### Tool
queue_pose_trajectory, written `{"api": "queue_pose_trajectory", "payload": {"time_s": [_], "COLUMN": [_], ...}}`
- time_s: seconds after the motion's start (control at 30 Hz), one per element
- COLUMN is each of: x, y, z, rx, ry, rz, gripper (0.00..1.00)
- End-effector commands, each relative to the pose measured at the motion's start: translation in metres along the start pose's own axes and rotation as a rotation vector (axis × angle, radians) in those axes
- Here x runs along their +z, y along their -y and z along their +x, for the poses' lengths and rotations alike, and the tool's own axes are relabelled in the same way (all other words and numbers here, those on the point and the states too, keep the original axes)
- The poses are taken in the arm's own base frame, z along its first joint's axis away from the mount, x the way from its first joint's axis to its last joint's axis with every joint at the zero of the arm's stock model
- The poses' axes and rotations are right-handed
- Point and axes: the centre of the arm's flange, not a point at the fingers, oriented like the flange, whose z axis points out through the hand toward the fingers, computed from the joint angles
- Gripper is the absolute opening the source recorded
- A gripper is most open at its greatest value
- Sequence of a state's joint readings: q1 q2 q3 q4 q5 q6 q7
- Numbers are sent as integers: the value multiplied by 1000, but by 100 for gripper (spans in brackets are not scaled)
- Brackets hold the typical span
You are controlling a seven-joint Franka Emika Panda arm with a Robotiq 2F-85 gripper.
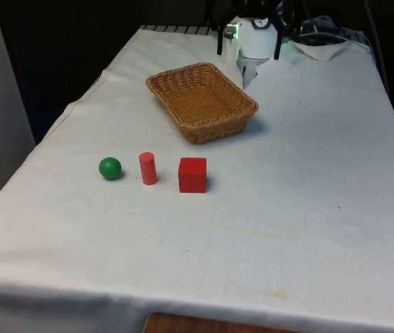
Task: Pick up the object to the left of the cylinder and place it into the basket.
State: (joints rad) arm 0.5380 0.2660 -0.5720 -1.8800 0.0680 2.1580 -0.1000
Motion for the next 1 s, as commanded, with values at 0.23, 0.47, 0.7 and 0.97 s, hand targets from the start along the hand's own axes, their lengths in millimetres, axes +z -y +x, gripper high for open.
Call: {"api": "queue_pose_trajectory", "payload": {"time_s": [0.23,0.47,0.7,0.97], "x": [32,51,70,95], "y": [-12,-21,-26,-31], "z": [-1,3,8,13], "rx": [-6,-10,-18,-24], "ry": [-10,-27,-50,-66], "rz": [8,6,-1,5], "gripper": [100,100,100,100]}}
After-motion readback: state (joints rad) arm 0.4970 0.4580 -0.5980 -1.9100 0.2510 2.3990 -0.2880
